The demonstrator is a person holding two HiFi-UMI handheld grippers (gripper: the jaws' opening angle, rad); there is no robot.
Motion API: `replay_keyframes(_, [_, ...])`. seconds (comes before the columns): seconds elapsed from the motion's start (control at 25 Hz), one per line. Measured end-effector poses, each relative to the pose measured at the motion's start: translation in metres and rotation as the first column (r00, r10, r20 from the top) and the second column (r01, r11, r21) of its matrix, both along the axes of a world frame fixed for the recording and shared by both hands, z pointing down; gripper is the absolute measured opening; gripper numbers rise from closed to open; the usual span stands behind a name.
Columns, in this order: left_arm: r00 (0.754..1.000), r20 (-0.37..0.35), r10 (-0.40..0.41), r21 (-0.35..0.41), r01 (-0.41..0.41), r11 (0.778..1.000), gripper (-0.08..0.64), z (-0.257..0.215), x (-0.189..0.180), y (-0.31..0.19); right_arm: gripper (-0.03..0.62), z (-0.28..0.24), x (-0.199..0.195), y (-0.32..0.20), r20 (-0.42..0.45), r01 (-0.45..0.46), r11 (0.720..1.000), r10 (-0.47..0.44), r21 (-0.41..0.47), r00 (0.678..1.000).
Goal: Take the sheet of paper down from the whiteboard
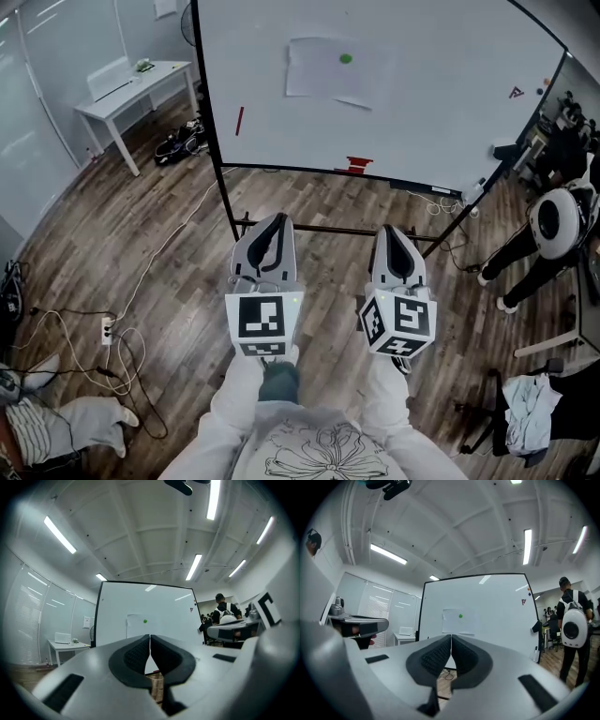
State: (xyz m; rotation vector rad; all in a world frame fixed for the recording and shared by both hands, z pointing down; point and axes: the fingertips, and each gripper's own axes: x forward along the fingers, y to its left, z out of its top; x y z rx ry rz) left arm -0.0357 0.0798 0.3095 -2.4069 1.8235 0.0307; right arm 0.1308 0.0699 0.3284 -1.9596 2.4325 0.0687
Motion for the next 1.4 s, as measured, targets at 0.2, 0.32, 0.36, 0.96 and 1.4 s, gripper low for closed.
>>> replay_keyframes(0.2, [1.0,-0.005,0.016,0.004,-0.016,1.0,0.008,-0.009,-0.006,-0.075,0.003,-0.011,-0.007,-0.071,-0.011,-0.013,1.0,0.013,0.008,1.0])
replay_keyframes(0.32, [1.0,-0.005,0.022,0.01,-0.022,1.0,0.008,-0.015,-0.012,-0.115,0.003,-0.02,-0.014,-0.112,-0.016,-0.02,1.0,0.021,0.021,1.0])
replay_keyframes(0.36, [1.0,-0.005,0.024,0.012,-0.024,1.0,0.008,-0.015,-0.015,-0.127,0.003,-0.022,-0.016,-0.124,-0.019,-0.024,0.999,0.024,0.025,1.0])
replay_keyframes(0.96, [1.0,0.008,-0.01,-0.01,0.01,1.0,0.008,-0.018,-0.027,-0.285,0.003,-0.019,-0.012,-0.277,-0.045,-0.028,1.0,0.028,0.013,0.999])
replay_keyframes(1.4, [0.996,0.001,-0.09,-0.004,0.09,0.996,0.009,-0.027,-0.009,-0.402,0.003,-0.041,0.006,-0.405,-0.064,0.043,0.997,-0.039,0.063,0.997])
